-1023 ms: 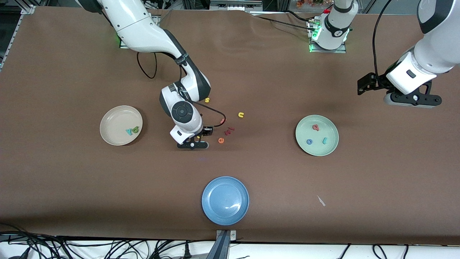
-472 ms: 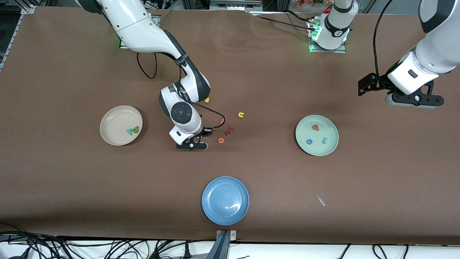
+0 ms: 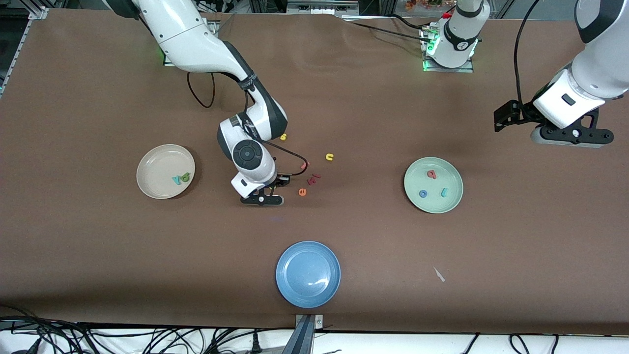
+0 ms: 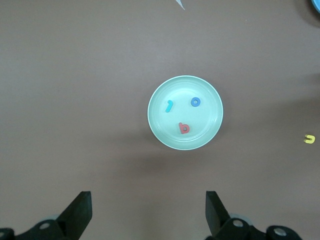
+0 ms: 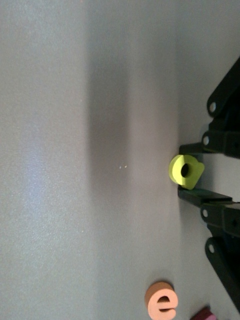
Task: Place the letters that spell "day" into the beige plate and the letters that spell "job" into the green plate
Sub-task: 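Carry the yellow letter over the white plate with the right gripper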
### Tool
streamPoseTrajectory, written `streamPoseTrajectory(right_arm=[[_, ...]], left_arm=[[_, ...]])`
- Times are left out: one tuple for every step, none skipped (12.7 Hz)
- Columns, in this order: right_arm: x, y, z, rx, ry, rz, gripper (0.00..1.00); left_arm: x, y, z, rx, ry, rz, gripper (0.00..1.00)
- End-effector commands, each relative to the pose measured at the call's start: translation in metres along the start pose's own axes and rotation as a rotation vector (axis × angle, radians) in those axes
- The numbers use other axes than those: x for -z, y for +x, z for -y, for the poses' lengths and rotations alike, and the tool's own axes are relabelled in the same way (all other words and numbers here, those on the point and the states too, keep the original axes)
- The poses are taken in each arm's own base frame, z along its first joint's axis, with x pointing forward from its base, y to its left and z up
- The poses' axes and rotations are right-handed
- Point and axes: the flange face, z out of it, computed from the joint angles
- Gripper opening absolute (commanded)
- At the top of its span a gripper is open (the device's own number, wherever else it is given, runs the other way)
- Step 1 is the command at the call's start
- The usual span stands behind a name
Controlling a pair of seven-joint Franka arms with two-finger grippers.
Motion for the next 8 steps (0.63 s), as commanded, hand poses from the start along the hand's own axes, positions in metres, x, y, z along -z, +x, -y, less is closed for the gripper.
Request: streamPoseTrajectory(right_arm=[[-0.002, 0.004, 0.005, -0.031, 0.032, 0.021, 0.27], [-0.002, 0.004, 0.004, -0.034, 0.033, 0.021, 0.26], [-0.001, 0.004, 0.004, -0.034, 0.033, 0.021, 0.26], [-0.001, 0.004, 0.004, -0.034, 0.033, 0.021, 0.24], [0.0, 0.004, 0.005, -0.03, 0.034, 0.02, 0.23], [0.006, 0.006, 0.004, -0.027, 0.034, 0.018, 0.21], [0.014, 0.009, 0.006, -0.027, 0.043, 0.005, 0.21], [0.031, 0.009, 0.006, -0.027, 0.05, -0.006, 0.21]], left_arm=[[0.001, 0.005, -0.004, -0.011, 0.029, -0.005, 1.0], [0.001, 0.005, -0.003, -0.009, 0.029, -0.005, 1.0], [0.002, 0.004, -0.004, -0.011, 0.029, -0.006, 1.0], [0.002, 0.004, -0.004, -0.011, 0.029, -0.006, 1.0], [0.002, 0.004, -0.004, -0.011, 0.028, -0.006, 1.0], [0.002, 0.004, -0.006, -0.014, 0.028, -0.006, 1.0], [0.002, 0.004, -0.006, -0.013, 0.026, -0.006, 1.0], [0.008, 0.004, -0.006, -0.015, 0.026, -0.014, 1.0]])
